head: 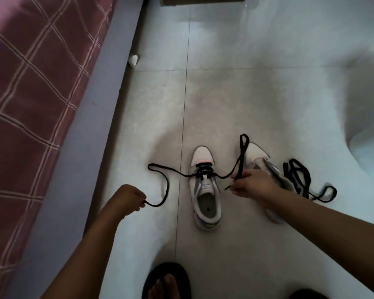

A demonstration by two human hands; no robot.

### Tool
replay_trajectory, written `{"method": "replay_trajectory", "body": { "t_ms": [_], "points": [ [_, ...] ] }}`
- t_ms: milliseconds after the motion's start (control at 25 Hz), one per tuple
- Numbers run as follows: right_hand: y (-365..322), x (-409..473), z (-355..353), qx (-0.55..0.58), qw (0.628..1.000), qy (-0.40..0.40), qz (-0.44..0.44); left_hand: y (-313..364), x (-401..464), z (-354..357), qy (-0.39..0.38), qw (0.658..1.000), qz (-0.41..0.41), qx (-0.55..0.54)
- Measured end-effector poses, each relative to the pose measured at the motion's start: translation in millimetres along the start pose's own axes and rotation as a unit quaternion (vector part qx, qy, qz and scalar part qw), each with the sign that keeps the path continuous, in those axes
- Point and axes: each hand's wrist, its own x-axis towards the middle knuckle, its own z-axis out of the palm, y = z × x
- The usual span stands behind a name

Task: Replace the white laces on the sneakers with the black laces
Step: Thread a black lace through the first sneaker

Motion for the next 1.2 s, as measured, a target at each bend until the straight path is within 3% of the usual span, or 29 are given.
{"method": "replay_trajectory", "body": {
  "t_ms": [120, 240, 400, 480, 640, 840, 960, 1120, 1200],
  "points": [
    [3.5, 11.1, 7.6, -0.007, 0.999, 0.003, -0.044, -9.4, -7.3, 15.3, -0.166, 0.963, -0.01, -0.213],
    [-0.6, 19.2, 12.6, -0.024, 0.994, -0.003, -0.107, -8.1, -4.5, 34.3, -0.226, 0.884, -0.029, -0.408],
    [0.8, 22.1, 17.9, -0.02, 0.993, -0.032, -0.114, 5.0, 1.8, 42.7, -0.26, 0.864, -0.026, -0.431],
    [0.4, 22.1, 19.7, -0.019, 0.993, -0.045, -0.11, 12.1, 5.7, 43.9, -0.255, 0.852, -0.013, -0.457],
    [-0.3, 20.6, 16.9, -0.025, 0.993, -0.058, -0.101, 27.1, 16.3, 53.9, -0.17, 0.85, -0.008, -0.499],
    [2.4, 15.9, 18.4, -0.029, 0.992, -0.062, -0.104, 45.7, 16.6, 68.2, -0.111, 0.805, -0.032, -0.582],
    [1.9, 15.1, 20.4, -0.054, 0.991, -0.056, -0.105, 54.8, 11.1, 76.4, -0.078, 0.812, 0.007, -0.579],
    [3.5, 14.8, 18.5, -0.073, 0.992, -0.023, -0.102, 60.5, 4.3, 86.2, -0.006, 0.893, 0.063, -0.445],
    [4.7, 13.7, 19.0, -0.073, 0.992, -0.018, -0.099, 60.6, 1.8, 92.5, 0.036, 0.916, 0.09, -0.389]
  ]
}}
